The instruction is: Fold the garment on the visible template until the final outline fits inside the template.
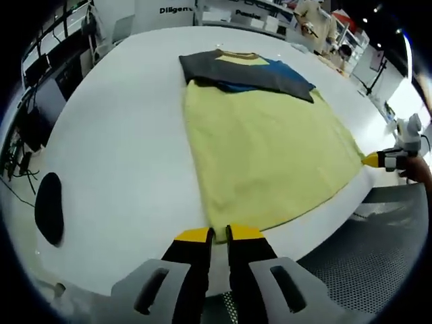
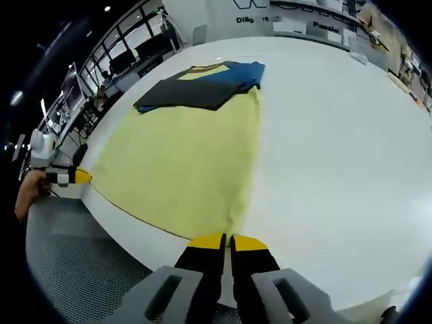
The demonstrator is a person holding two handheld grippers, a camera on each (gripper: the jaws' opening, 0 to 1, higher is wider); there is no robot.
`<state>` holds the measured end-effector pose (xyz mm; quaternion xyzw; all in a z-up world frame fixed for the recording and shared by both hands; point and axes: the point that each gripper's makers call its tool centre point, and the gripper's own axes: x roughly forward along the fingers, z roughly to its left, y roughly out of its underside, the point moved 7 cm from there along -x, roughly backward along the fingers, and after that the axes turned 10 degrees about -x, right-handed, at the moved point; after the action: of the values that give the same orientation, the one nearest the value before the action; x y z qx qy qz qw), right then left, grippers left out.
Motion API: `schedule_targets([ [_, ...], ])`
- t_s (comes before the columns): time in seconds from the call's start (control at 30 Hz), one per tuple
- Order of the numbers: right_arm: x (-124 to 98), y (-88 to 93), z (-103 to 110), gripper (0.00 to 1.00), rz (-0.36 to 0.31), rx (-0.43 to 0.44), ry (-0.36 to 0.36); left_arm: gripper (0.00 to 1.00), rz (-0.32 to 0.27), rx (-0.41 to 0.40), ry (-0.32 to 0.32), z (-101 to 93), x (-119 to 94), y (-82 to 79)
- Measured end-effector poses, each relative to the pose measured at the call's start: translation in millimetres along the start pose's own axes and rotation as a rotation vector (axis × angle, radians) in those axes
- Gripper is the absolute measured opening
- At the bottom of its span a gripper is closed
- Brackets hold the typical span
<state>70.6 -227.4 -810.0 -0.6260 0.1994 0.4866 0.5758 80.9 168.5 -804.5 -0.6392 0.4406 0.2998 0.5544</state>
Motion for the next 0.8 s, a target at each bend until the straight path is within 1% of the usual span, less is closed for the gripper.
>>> schedule_targets([
  [0.03, -1, -0.4, -1, 0.00, -0.004, 0.009, -0.001, 0.02, 0.003, 0.005, 0.001, 0.4, 0, 0.3],
  [0.07, -1, -0.9, 0, 0.00, -0.004, 0.011, -0.004, 0.02, 0.006, 0.001, 0.006, 0.6, 0, 0.6],
  [0.1, -1, -1.3, 1, 0.00, -0.009, 0.008, -0.008, 0.02, 0.004, -0.027, 0.010, 1.3, 0, -0.3],
  [0.2, -1, -0.8, 0, 0.00, 0.001, -0.009, -0.013, 0.02, 0.002, -0.047, 0.019, 2.4, 0, -0.5],
  [0.33, -1, -2.1, 0, 0.00, 0.011, -0.010, -0.015, 0.02, 0.009, -0.031, 0.020, 1.3, 0, 0.4],
  [0.4, -3, -0.8, 1, 0.00, 0.048, -0.084, -0.025, 0.02, 0.032, -0.004, 0.017, -0.5, -1, 2.1],
  [0.43, -5, -0.6, 2, 0.00, 0.060, -0.114, -0.015, 0.02, 0.048, 0.003, 0.020, -0.6, 0, 3.2],
  [0.47, -6, -0.2, 4, 0.00, 0.068, -0.131, -0.017, 0.02, 0.058, 0.015, 0.022, -0.2, 0, 3.6],
  [0.63, -10, 3.6, 8, 0.00, 0.104, -0.132, -0.034, 0.02, 0.099, 0.068, 0.011, -2.3, -3, 6.7],
  [0.67, -11, 4.6, 9, 0.00, 0.110, -0.135, -0.037, 0.02, 0.102, 0.066, 0.010, -2.6, -3, 7.2],
  [0.73, -14, 8.2, 11, 0.00, 0.135, -0.185, -0.051, 0.02, 0.116, 0.067, 0.008, -3.0, -4, 9.2],
  [0.77, -15, 9.6, 12, 0.00, 0.142, -0.228, -0.068, 0.02, 0.127, 0.062, 0.004, -2.9, -5, 10.6],
  [0.8, -15, 10.1, 12, 0.00, 0.138, -0.250, -0.068, 0.02, 0.133, 0.066, 0.005, -3.4, -5, 11.3],
])
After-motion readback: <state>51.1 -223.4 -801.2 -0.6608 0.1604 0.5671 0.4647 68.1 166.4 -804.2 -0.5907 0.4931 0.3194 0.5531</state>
